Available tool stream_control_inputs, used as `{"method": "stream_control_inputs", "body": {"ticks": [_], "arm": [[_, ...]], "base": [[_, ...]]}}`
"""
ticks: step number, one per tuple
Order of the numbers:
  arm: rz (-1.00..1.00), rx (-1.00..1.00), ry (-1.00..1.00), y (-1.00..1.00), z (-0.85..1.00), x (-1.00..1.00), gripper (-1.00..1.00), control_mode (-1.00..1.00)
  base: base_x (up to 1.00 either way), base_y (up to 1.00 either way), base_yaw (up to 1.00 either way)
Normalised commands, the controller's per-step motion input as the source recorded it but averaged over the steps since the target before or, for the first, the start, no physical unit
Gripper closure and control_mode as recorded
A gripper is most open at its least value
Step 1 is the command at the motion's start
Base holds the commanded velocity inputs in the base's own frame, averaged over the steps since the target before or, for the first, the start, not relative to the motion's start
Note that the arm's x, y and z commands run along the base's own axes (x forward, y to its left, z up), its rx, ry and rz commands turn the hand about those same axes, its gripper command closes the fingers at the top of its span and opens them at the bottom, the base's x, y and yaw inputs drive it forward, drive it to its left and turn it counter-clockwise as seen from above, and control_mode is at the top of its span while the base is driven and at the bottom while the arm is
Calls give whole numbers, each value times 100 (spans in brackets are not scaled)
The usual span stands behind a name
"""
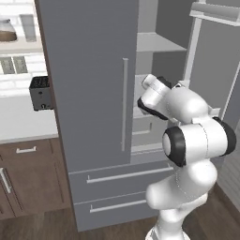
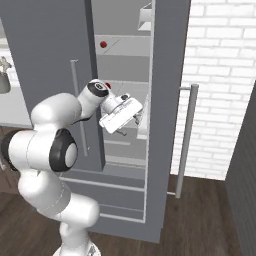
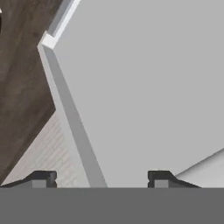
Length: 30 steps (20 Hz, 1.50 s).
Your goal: Take the strawberry from the fridge and place it on top of the pancake, located on the dining counter.
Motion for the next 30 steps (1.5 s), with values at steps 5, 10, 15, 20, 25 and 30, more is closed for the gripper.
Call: {"method": "stream_control_inputs", "body": {"ticks": [5,10,15,20,25,30], "arm": [[10,0,-15,49,3,-36,-100,-100],[13,16,-8,92,-2,-18,-100,-100],[-6,53,-59,86,0,0,-100,-100],[-25,62,-91,52,6,3,-100,-100],[-21,44,-91,21,42,6,-100,-100],[-21,15,-51,48,86,0,-100,-100]], "base": [[0,0,0],[0,0,0],[0,0,0],[0,0,0],[0,0,0],[0,0,0]]}}
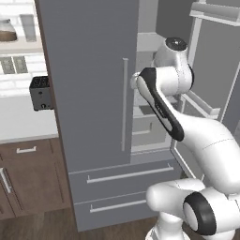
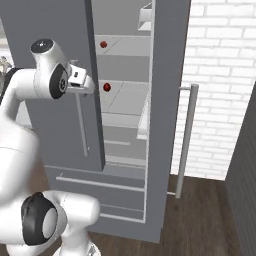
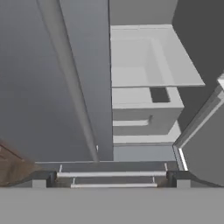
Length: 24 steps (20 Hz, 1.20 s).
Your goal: Take the strawberry from the fridge and place it on top of the pancake, located on the dining counter.
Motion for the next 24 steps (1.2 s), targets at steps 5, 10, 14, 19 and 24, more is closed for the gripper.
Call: {"method": "stream_control_inputs", "body": {"ticks": [5,10,14,19,24], "arm": [[-3,0,-19,62,11,16,-100,-100],[3,-3,-4,15,-8,45,-100,-100],[7,-1,5,-8,-13,81,-100,-100],[1,-3,-5,5,-3,36,-100,-100],[0,-3,-9,14,0,29,-100,-100]], "base": [[0,0,0],[0,0,0],[0,0,0],[0,0,0],[0,0,0]]}}
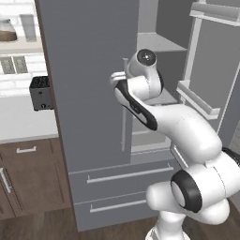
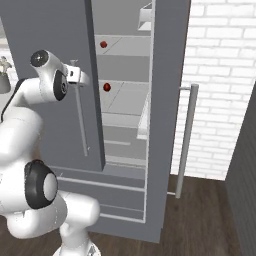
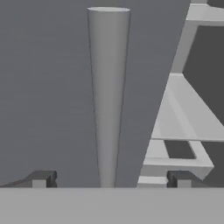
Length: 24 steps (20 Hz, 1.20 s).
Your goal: Take the strawberry from the fridge and place it on top of the pancake, located on the dining counter.
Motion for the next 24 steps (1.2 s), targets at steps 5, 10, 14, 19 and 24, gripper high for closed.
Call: {"method": "stream_control_inputs", "body": {"ticks": [5,10,14,19,24], "arm": [[0,-3,0,2,-1,38,-100,-100],[0,-1,0,0,0,39,-100,-100],[0,-4,0,0,-1,40,-100,-100],[0,-2,-3,0,-7,25,-100,-100],[0,0,-1,0,0,4,100,-100]], "base": [[0,0,0],[0,0,0],[0,0,0],[0,0,0],[0,0,0]]}}
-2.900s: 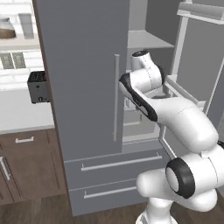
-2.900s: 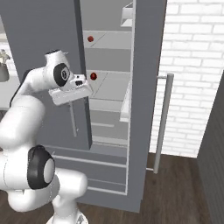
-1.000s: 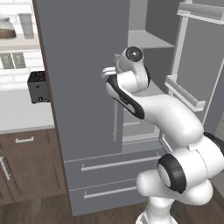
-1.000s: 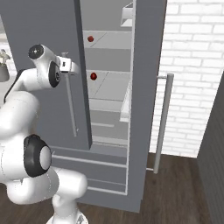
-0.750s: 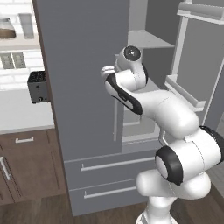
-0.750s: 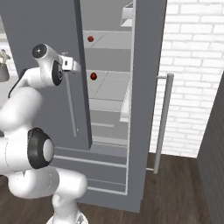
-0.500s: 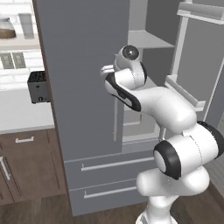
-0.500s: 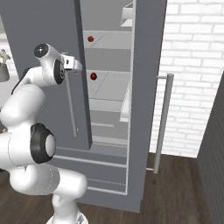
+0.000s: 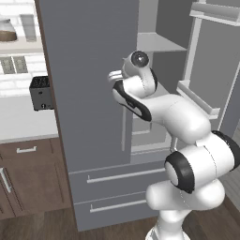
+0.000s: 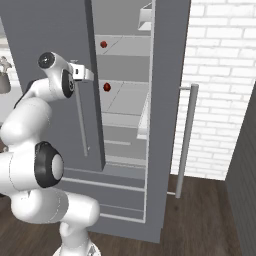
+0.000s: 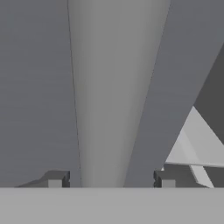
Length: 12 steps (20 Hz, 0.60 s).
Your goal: Take the strawberry from the fridge and place it on top of the pancake, located on the dining counter.
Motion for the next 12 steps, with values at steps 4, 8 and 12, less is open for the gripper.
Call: {"method": "stream_control_inputs", "body": {"ticks": [4,8,12], "arm": [[0,0,-3,0,0,0,100,-100],[-6,0,-1,1,-3,-15,100,-100],[-12,0,0,9,-9,-56,100,-100]], "base": [[0,0,0],[0,0,0],[0,0,0]]}}
